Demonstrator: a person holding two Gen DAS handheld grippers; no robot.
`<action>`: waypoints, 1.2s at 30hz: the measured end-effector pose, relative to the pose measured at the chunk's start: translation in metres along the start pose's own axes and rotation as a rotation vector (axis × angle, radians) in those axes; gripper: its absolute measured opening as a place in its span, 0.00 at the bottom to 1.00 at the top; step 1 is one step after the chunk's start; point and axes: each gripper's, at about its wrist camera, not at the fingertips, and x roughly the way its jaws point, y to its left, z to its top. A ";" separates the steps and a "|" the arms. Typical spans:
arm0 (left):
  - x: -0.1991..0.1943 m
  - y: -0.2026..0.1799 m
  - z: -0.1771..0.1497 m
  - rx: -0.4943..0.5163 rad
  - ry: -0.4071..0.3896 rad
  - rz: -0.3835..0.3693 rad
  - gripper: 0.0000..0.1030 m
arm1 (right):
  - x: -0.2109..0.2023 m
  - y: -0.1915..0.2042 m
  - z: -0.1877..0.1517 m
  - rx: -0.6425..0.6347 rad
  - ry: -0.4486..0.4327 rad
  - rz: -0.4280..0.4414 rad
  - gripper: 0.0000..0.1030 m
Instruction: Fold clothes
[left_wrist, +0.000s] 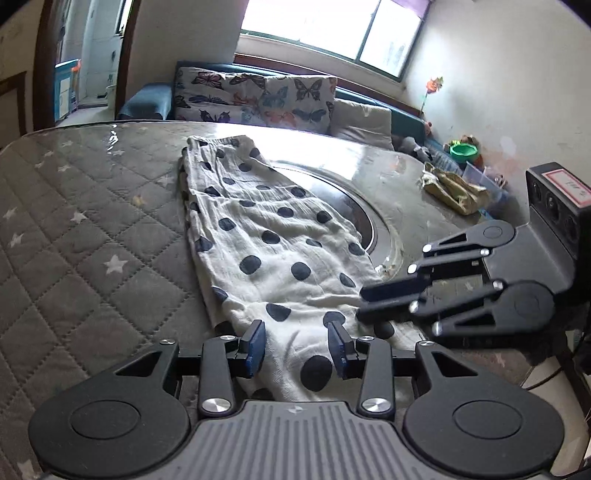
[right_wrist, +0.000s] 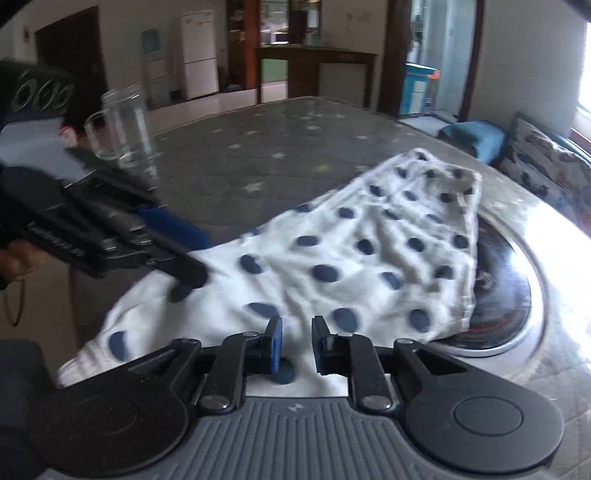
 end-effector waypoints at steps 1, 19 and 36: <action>0.003 -0.001 -0.001 0.009 0.009 0.006 0.39 | 0.002 0.004 -0.002 -0.008 0.014 0.005 0.16; -0.012 -0.034 -0.028 0.139 0.017 0.023 0.41 | -0.044 0.050 -0.036 -0.001 -0.001 0.050 0.20; -0.019 -0.028 -0.012 0.133 -0.008 0.020 0.45 | -0.055 0.042 -0.048 0.082 -0.001 0.061 0.24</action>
